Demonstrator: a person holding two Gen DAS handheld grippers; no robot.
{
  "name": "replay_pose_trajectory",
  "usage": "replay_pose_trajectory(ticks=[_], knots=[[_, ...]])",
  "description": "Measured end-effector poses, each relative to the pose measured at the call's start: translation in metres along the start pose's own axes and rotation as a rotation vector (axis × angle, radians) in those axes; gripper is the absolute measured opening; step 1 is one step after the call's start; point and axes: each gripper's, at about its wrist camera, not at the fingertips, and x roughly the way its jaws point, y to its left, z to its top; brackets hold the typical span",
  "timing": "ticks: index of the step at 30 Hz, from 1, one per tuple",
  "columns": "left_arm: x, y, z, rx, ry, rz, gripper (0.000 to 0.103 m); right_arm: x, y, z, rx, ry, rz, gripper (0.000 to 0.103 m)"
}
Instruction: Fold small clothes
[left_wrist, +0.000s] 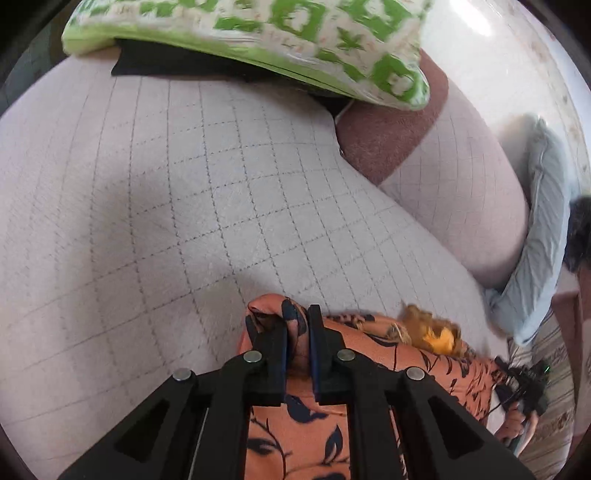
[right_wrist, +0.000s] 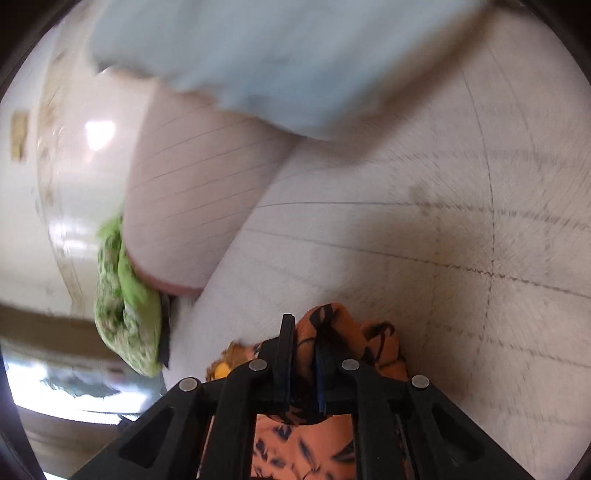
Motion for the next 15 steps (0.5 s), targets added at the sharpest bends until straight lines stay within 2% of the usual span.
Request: replay_pose_trajectory(ticks=[2, 4, 5, 6, 7, 8, 9, 10, 12, 14, 15], knots=[[-0.012, 0.011, -0.005, -0.052, -0.050, -0.087, 0.011, -0.004, -0.016, -0.001, 0.039, -0.027, 0.086, 0.012], [-0.028, 0.020, -0.013, -0.096, -0.114, -0.168, 0.015, -0.018, -0.020, -0.004, 0.002, -0.052, 0.136, 0.012], [-0.037, 0.024, -0.019, -0.119, -0.140, -0.182, 0.019, -0.026, -0.020, -0.005, -0.012, -0.067, 0.148, 0.012], [-0.048, 0.026, -0.026, -0.135, -0.180, -0.161, 0.032, -0.035, -0.020, -0.005, -0.017, -0.086, 0.160, 0.016], [-0.060, 0.025, -0.034, -0.138, -0.234, -0.135, 0.043, -0.051, -0.021, -0.006, -0.009, -0.146, 0.157, 0.038], [-0.077, 0.025, -0.044, -0.136, -0.316, -0.104, 0.066, -0.064, -0.022, -0.007, 0.002, -0.183, 0.168, 0.056], [-0.091, 0.025, -0.053, -0.138, -0.380, -0.078, 0.077, -0.078, -0.022, -0.010, 0.015, -0.232, 0.203, 0.079], [-0.106, 0.024, -0.064, -0.149, -0.450, -0.047, 0.078, -0.097, -0.020, -0.015, 0.024, -0.303, 0.235, 0.081], [-0.125, 0.020, -0.086, -0.153, -0.476, -0.021, 0.078, -0.114, -0.008, -0.021, 0.005, -0.343, 0.199, 0.080], [-0.131, 0.013, -0.110, -0.159, -0.453, -0.010, 0.078, -0.115, 0.026, -0.036, -0.141, -0.264, 0.132, 0.079], [-0.129, 0.008, -0.124, -0.156, -0.424, 0.027, 0.078, -0.110, 0.042, -0.048, -0.209, -0.231, 0.100, 0.074]])
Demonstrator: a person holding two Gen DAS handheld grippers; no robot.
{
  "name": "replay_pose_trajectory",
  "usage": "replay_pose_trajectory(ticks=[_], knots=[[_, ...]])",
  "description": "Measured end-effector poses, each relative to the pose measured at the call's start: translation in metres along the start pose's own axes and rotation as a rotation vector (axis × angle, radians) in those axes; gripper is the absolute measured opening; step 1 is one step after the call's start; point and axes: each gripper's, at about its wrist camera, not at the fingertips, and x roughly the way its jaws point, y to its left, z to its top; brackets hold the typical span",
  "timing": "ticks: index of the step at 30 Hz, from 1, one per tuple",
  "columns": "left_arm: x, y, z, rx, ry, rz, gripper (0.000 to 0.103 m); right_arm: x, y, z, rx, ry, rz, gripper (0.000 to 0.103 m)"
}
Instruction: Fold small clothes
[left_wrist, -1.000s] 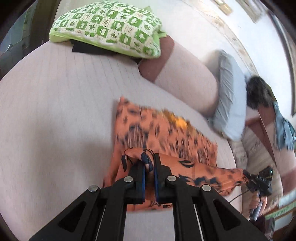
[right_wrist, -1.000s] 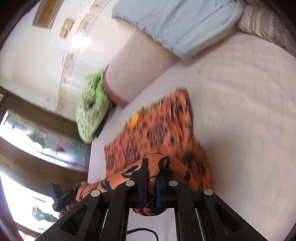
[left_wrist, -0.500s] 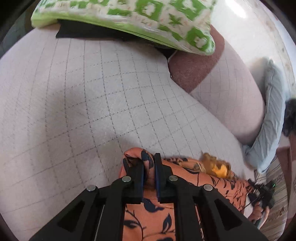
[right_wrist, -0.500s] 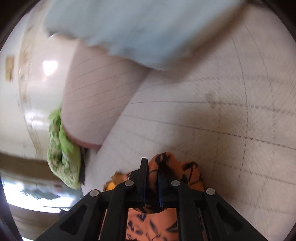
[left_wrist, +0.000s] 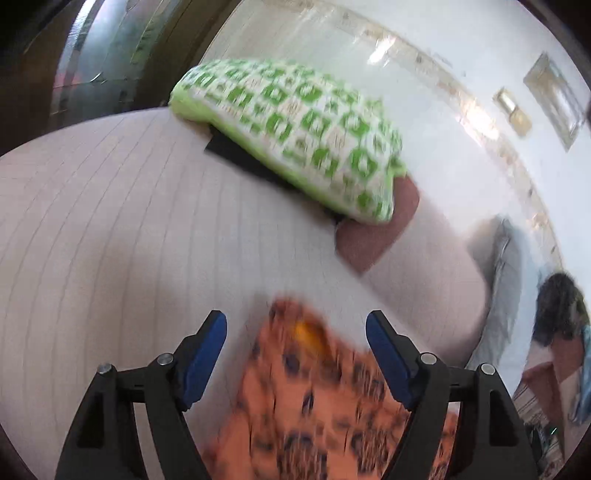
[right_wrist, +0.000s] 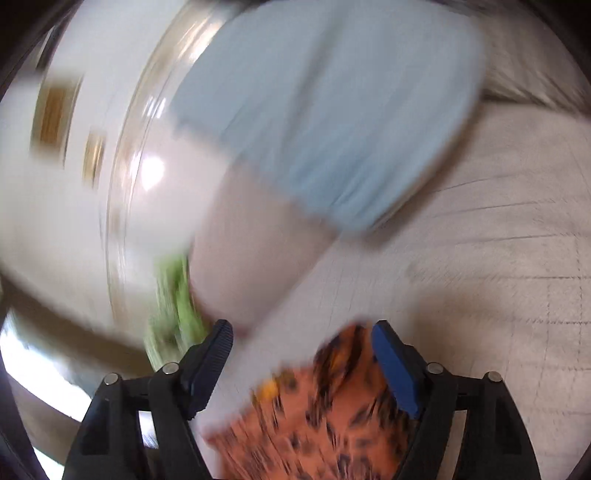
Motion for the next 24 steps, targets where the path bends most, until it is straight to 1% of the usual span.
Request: replay_pose_trajectory(ticks=[1, 2, 3, 4, 5, 6, 7, 8, 10, 11, 13, 15, 16, 18, 19, 20, 22, 23, 24], knots=[[0.002, -0.007, -0.013, 0.014, 0.026, 0.040, 0.078, 0.009, 0.024, -0.019, -0.104, 0.064, -0.039, 0.067], [0.007, -0.013, -0.030, 0.044, 0.080, 0.102, 0.078, 0.019, 0.041, -0.036, -0.178, 0.118, -0.067, 0.063], [0.013, -0.019, -0.039, 0.070, 0.125, 0.132, 0.078, 0.034, 0.060, -0.057, -0.257, 0.182, -0.092, 0.049], [0.018, -0.024, -0.051, 0.097, 0.158, 0.136, 0.078, 0.053, 0.078, -0.082, -0.331, 0.248, -0.114, 0.032], [0.023, -0.029, -0.060, 0.128, 0.177, 0.137, 0.078, 0.067, 0.089, -0.102, -0.375, 0.294, -0.130, 0.029], [0.028, -0.033, -0.066, 0.157, 0.193, 0.157, 0.078, 0.080, 0.097, -0.121, -0.413, 0.339, -0.146, 0.028], [0.035, -0.035, -0.070, 0.188, 0.214, 0.191, 0.078, 0.103, 0.106, -0.147, -0.454, 0.401, -0.163, 0.027], [0.041, -0.035, -0.074, 0.217, 0.237, 0.220, 0.078, 0.117, 0.112, -0.164, -0.475, 0.439, -0.172, 0.027], [0.049, -0.033, -0.078, 0.244, 0.246, 0.248, 0.078, 0.142, 0.115, -0.191, -0.503, 0.487, -0.196, 0.026], [0.054, -0.031, -0.078, 0.257, 0.259, 0.266, 0.078, 0.156, 0.120, -0.195, -0.509, 0.496, -0.201, 0.026], [0.064, -0.029, -0.077, 0.285, 0.301, 0.267, 0.078, 0.185, 0.125, -0.199, -0.539, 0.498, -0.251, 0.026], [0.071, -0.029, -0.076, 0.306, 0.303, 0.273, 0.078, 0.206, 0.128, -0.194, -0.548, 0.476, -0.281, 0.027], [0.076, -0.031, -0.074, 0.316, 0.304, 0.276, 0.078, 0.216, 0.132, -0.187, -0.553, 0.454, -0.287, 0.025], [0.086, -0.032, -0.071, 0.338, 0.313, 0.292, 0.078, 0.233, 0.138, -0.165, -0.563, 0.376, -0.317, 0.025], [0.091, -0.033, -0.069, 0.345, 0.313, 0.299, 0.078, 0.244, 0.140, -0.147, -0.537, 0.325, -0.348, 0.025], [0.096, -0.033, -0.067, 0.347, 0.313, 0.303, 0.078, 0.249, 0.141, -0.135, -0.506, 0.291, -0.357, 0.025], [0.099, -0.027, -0.060, 0.325, 0.315, 0.300, 0.078, 0.248, 0.136, -0.108, -0.403, 0.213, -0.341, 0.025], [0.101, -0.022, -0.054, 0.306, 0.315, 0.299, 0.078, 0.243, 0.133, -0.098, -0.364, 0.189, -0.333, 0.025], [0.108, -0.016, -0.041, 0.283, 0.314, 0.299, 0.078, 0.237, 0.136, -0.093, -0.340, 0.174, -0.313, 0.025]])
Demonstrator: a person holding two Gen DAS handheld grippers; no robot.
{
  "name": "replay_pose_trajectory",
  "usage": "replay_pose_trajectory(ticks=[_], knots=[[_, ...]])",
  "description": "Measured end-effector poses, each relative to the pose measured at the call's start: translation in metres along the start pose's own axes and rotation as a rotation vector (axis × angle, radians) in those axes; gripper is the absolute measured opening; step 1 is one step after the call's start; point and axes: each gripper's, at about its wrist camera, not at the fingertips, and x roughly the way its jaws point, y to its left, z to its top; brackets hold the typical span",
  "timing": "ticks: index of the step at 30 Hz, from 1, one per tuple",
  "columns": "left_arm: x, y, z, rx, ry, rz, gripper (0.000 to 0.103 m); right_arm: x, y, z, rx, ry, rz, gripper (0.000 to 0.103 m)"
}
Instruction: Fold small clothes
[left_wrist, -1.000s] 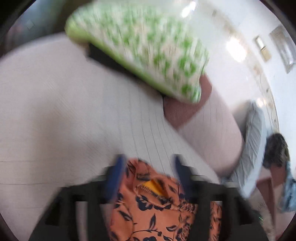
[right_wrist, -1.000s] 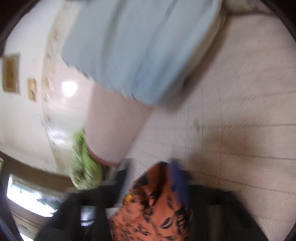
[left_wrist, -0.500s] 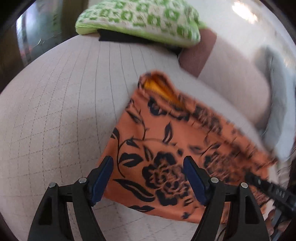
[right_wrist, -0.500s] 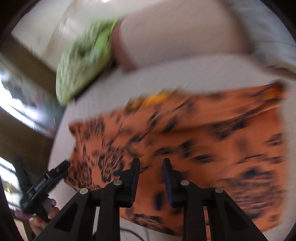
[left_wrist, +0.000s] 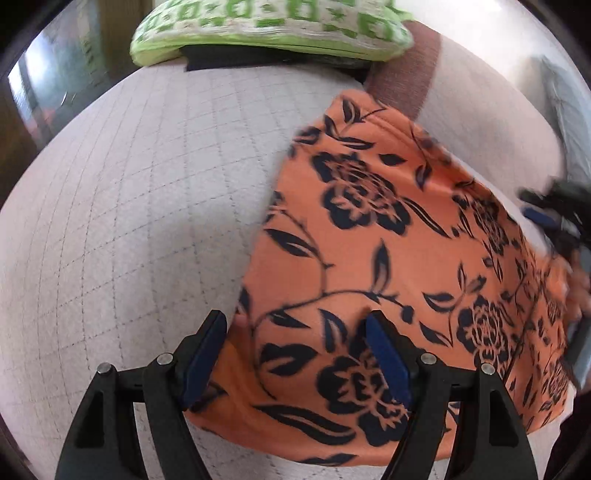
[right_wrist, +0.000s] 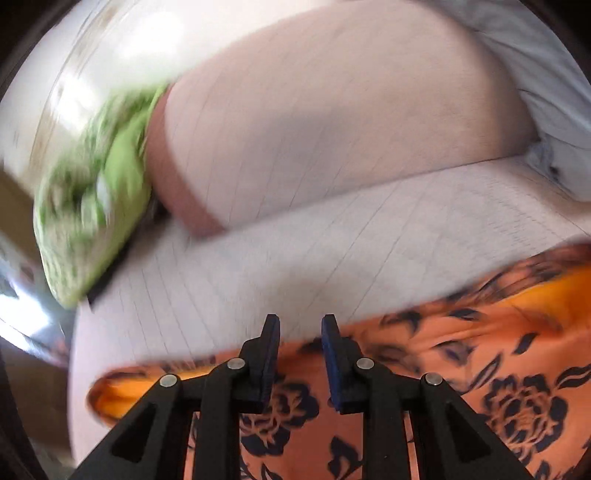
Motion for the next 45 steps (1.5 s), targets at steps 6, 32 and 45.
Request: replay_pose_trajectory(ticks=[6, 32, 45], knots=[[-0.001, 0.028, 0.008, -0.086, -0.001, 0.012, 0.078, -0.042, -0.020, -0.018, -0.104, 0.008, -0.070, 0.025], [0.009, 0.071, 0.024, -0.129, 0.016, 0.080, 0.079, 0.071, 0.178, -0.117, -0.379, 0.260, 0.139, 0.030], [-0.022, 0.046, 0.014, -0.038, -0.075, 0.098, 0.078, -0.025, 0.079, -0.099, -0.258, 0.172, 0.175, 0.028]])
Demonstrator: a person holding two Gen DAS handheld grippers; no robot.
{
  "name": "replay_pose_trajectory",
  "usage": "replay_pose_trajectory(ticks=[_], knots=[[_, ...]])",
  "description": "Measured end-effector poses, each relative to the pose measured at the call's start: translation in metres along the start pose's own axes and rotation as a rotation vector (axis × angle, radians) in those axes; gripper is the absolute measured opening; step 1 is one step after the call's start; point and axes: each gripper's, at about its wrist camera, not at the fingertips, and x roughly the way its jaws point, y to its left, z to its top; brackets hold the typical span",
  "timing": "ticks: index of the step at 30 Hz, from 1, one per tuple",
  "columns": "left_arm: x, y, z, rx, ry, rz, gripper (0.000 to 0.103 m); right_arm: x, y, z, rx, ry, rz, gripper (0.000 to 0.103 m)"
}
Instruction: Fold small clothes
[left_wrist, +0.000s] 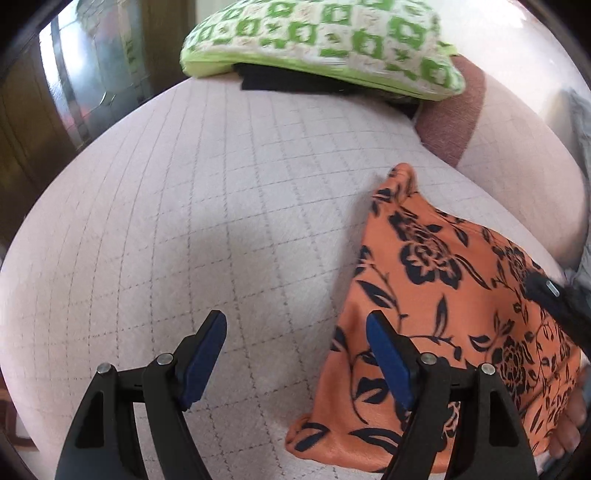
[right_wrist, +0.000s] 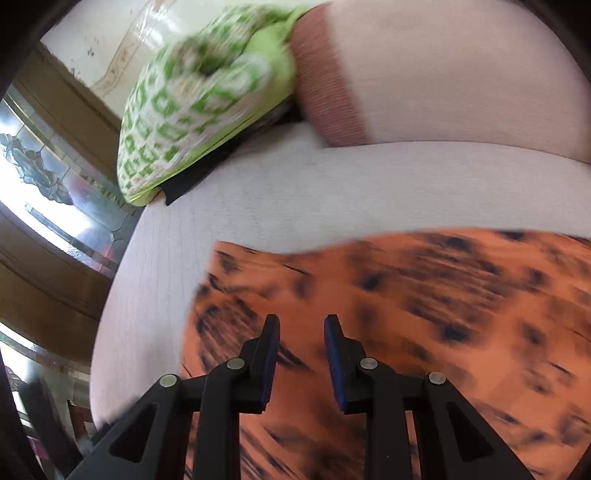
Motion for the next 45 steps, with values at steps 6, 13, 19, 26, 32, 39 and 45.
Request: replay_pose_trajectory(ticks=[6, 13, 19, 26, 32, 39, 45], knots=[[0.017, -0.015, -0.010, 0.071, 0.063, 0.053, 0.079, -0.096, -0.090, -0.053, 0.109, -0.124, -0.130, 0.028], [0.015, -0.016, -0.011, 0.046, 0.073, 0.065, 0.079, -0.120, -0.167, -0.124, 0.128, -0.118, -0.261, 0.028], [-0.021, 0.002, -0.021, -0.033, 0.018, 0.008, 0.079, -0.150, -0.147, -0.134, 0.120, -0.121, -0.177, 0.028], [-0.038, 0.042, -0.068, -0.201, 0.088, -0.077, 0.079, -0.189, -0.143, -0.167, 0.337, -0.189, 0.108, 0.069], [-0.038, 0.043, -0.104, -0.275, 0.137, -0.216, 0.079, -0.200, -0.168, -0.203, 0.492, -0.185, 0.140, 0.069], [-0.022, 0.036, -0.100, -0.347, 0.135, -0.439, 0.088, -0.193, -0.220, -0.221, 0.737, -0.238, 0.196, 0.069], [0.000, 0.034, -0.088, -0.434, 0.168, -0.647, 0.088, -0.172, -0.240, -0.217, 0.841, -0.242, 0.248, 0.069]])
